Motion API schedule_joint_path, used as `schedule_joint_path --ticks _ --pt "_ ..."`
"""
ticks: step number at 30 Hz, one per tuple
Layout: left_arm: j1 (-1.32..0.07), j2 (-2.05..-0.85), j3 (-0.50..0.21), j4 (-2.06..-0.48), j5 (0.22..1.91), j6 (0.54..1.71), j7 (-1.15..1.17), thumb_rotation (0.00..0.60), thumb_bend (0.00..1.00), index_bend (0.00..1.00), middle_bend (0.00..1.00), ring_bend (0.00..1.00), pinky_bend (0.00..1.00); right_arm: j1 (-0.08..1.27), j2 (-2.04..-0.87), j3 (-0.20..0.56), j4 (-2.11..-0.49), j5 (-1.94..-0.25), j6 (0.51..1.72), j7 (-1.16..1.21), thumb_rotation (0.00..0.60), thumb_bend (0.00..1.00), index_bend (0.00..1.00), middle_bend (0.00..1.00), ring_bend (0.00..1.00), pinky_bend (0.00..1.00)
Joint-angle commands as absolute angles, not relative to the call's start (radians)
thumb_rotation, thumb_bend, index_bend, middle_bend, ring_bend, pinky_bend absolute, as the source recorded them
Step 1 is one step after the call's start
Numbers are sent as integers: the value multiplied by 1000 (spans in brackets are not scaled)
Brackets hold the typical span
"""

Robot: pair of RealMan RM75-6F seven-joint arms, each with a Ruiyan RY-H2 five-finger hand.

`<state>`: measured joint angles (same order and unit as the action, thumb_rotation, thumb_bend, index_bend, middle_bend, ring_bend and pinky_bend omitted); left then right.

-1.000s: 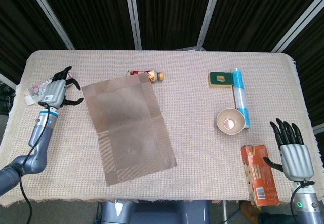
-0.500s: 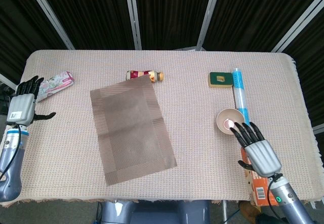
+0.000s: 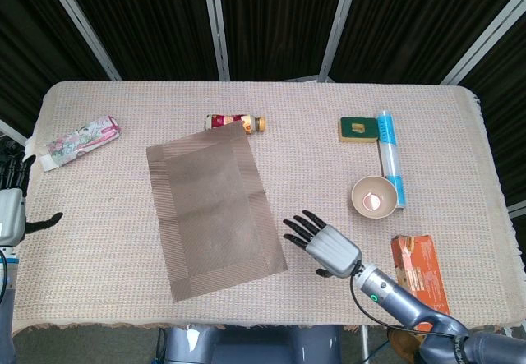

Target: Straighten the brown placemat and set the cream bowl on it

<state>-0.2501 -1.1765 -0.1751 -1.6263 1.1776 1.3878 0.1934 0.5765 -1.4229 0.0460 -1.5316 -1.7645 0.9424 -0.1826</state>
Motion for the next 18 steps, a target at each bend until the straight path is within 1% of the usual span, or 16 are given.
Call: schedule_joint_path --ticks 1,12,18 --pt "-245 -1177 -169 -1621 1183 1392 198 600 0 0 0 0 0 608 -1480 45 -1499 -1752 903 -200 600 0 162 0 0 0" --pt "-254 -1180 -174 -1591 1176 1354 171 600 0 0 0 0 0 648 -1611 40 -1446 -1718 872 -291 600 10 190 0 0 0" --pt "-249 -1172 -172 -1594 1186 1353 154 600 0 0 0 0 0 656 -1655 36 -1407 -1690 864 -334 600 19 193 0 0 0"
